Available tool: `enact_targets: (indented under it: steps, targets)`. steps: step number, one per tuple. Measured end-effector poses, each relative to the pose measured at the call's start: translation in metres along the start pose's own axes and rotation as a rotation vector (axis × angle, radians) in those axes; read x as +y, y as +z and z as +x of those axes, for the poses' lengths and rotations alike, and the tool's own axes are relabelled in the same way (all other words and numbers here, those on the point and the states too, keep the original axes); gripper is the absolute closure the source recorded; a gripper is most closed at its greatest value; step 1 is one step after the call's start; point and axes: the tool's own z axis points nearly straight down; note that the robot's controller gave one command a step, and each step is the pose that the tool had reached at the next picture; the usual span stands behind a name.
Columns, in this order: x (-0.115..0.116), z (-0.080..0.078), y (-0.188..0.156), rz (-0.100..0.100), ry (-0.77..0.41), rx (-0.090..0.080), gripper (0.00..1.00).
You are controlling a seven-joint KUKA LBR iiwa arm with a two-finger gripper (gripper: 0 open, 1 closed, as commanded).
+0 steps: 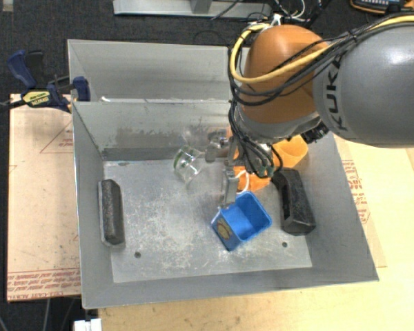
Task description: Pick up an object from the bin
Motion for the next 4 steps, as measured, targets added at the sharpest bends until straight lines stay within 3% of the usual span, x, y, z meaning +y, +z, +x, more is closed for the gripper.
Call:
enact_targets:
  steps: [2, 3, 4]
  targets:
    - [-0.014, 0.001, 0.010, -0.003, -0.063, -0.014, 0.00]
    - [-0.046, -0.006, 0.061, 0.001, -0.131, -0.011, 0.00]
    - [-0.070, -0.003, 0.091, -0.004, 0.070, -0.010, 0.00]
